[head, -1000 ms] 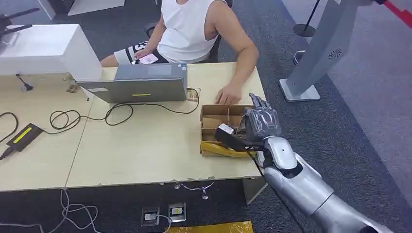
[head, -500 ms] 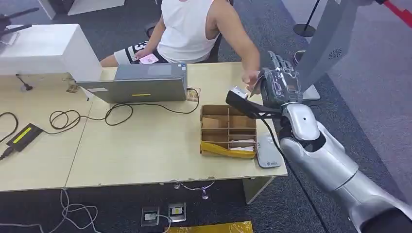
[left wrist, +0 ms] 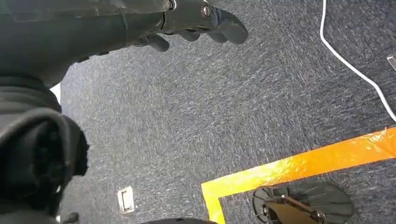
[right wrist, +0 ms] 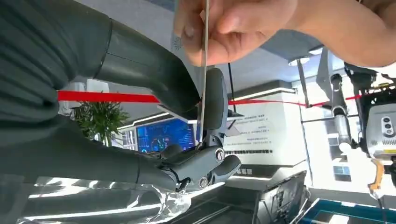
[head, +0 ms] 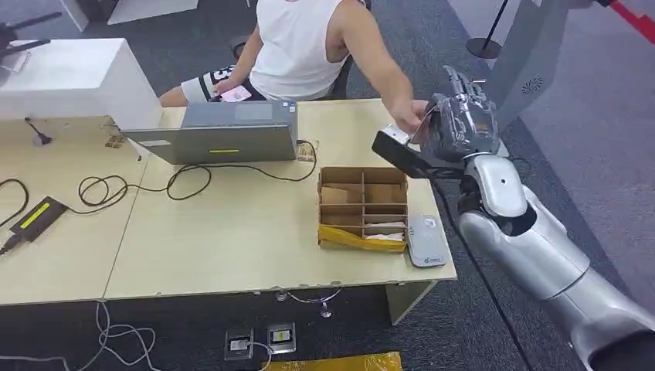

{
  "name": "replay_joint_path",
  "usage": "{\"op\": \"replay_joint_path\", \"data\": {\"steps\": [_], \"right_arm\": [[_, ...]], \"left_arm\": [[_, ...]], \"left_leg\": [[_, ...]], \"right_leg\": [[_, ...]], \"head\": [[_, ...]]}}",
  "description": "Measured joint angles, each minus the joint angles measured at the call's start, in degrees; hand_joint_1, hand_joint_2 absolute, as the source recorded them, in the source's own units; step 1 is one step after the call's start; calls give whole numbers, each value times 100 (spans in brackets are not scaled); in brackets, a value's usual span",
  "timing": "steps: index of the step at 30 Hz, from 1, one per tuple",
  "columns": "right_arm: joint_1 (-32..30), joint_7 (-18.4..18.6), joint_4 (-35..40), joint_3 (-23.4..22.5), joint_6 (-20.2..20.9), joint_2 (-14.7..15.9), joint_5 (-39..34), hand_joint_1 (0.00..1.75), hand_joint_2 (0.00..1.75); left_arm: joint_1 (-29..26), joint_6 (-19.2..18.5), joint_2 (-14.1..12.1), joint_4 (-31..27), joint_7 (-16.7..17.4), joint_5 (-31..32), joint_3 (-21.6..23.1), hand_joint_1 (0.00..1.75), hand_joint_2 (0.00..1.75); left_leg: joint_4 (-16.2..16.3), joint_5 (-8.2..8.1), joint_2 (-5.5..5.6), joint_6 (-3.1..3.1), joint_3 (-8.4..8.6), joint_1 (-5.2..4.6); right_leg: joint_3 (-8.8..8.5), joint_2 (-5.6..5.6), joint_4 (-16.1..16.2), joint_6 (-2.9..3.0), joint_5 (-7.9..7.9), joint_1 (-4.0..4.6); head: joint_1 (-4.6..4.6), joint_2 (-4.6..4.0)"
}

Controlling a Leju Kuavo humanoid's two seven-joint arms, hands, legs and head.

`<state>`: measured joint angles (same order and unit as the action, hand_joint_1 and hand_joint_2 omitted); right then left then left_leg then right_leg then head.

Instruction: Pass the card to the sensor for recognition and then transmit it.

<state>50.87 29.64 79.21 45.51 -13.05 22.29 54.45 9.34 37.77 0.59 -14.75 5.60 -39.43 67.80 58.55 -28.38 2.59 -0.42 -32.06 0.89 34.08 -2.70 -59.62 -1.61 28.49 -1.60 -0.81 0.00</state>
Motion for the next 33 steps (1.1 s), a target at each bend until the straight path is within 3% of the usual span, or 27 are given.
{"op": "replay_joint_path", "data": {"steps": [12,20,21,28,33], "right_arm": [[3,4,26,-4,19,15,0,175,175],[346,74,-214,102,479,0,-240,175,175],[452,61,-350,136,457,-20,-346,0,175],[806,-127,-1392,299,-256,-288,-568,0,175],[806,-157,-1866,393,-374,-439,-568,0,175]], "left_arm": [[7,-4,0,0,0,4,2,0,0],[93,-124,0,0,102,218,18,0,0],[107,-151,0,0,136,254,28,0,0],[136,-179,2,0,205,345,103,0,0],[139,-179,-2,0,225,345,105,0,0]], "left_leg": [[0,0,0,0,-1,0],[0,0,3,0,-10,0],[0,0,3,0,-10,0],[0,0,11,0,-10,1],[0,0,11,0,-10,1]], "right_leg": [[0,0,0,0,0,0],[1,2,0,0,0,0],[1,3,0,0,0,0],[1,4,-1,0,0,0],[2,4,-1,1,1,0]], "head": [[0,0],[0,0],[0,0],[0,0],[0,0]]}}
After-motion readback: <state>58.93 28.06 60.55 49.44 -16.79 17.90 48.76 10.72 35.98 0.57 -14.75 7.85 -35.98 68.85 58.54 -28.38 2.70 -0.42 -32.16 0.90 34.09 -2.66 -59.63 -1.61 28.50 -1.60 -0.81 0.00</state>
